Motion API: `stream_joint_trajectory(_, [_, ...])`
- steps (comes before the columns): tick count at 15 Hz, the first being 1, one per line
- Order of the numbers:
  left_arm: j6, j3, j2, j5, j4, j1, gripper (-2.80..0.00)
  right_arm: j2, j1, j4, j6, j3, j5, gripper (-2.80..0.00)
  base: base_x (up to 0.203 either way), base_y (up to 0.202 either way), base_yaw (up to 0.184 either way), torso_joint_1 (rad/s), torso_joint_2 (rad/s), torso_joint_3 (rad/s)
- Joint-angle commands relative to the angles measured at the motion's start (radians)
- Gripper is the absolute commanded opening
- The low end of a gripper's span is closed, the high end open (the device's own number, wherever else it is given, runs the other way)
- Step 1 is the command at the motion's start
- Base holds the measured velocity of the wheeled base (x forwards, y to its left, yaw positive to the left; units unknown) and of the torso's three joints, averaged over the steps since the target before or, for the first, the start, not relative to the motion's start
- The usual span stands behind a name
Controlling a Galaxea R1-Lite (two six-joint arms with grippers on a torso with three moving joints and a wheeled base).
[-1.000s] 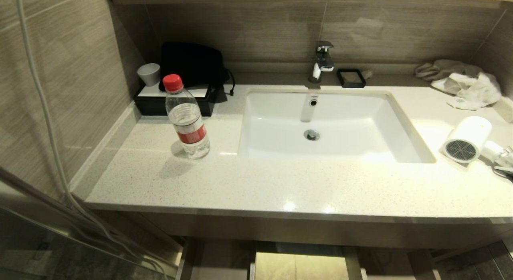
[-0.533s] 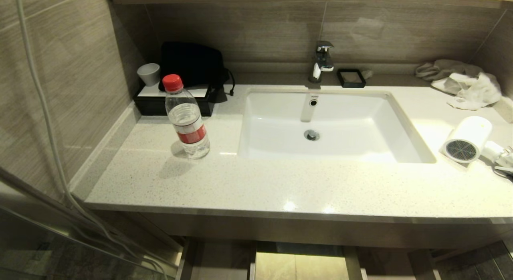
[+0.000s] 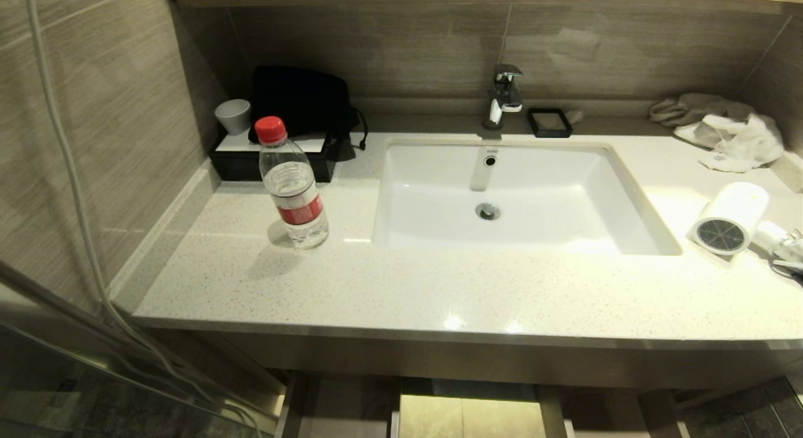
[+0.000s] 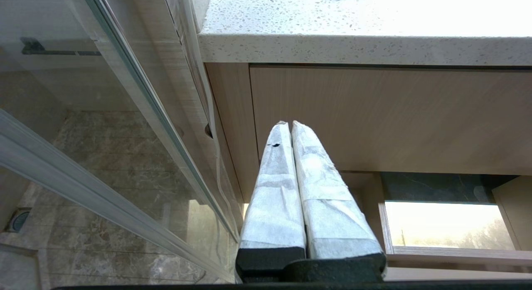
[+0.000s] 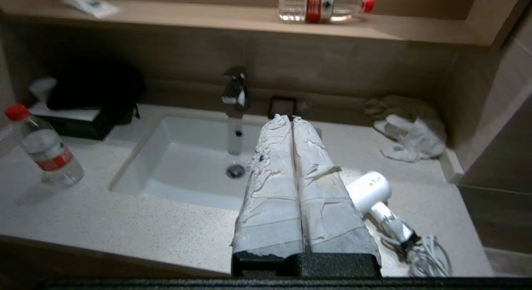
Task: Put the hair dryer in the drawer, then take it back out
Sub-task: Pick up the hairdryer
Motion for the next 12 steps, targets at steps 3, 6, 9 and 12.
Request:
stream_joint_trajectory(3, [0.0,0.0,0.0,0.0,0.0,0.0,-2.8,0.467,-0.109,0.59,-0.166,-0.363,-0.118,-2.8,0.0,0.0,0.0,0.0,0.0,0.0])
stream_joint_trajectory(6, [0.0,0.0,0.0,0.0,0.0,0.0,-2.8,0.637,-0.307,0.676,-0.41,-0.321,-0.143,-2.8,0.0,0.0,0.0,0.0,0.0,0.0])
stream_joint_trajectory(9, [0.0,0.0,0.0,0.0,0.0,0.0,-2.8,0.784,-0.403,0.67,-0.464,-0.323,-0.153,-2.8,0.0,0.0,0.0,0.0,0.0,0.0])
stream_joint_trajectory(12, [0.0,0.0,0.0,0.0,0.0,0.0,-2.8,0.921,-0.464,0.621,-0.544,-0.353,-0.171,-2.8,0.0,0.0,0.0,0.0,0.0,0.0])
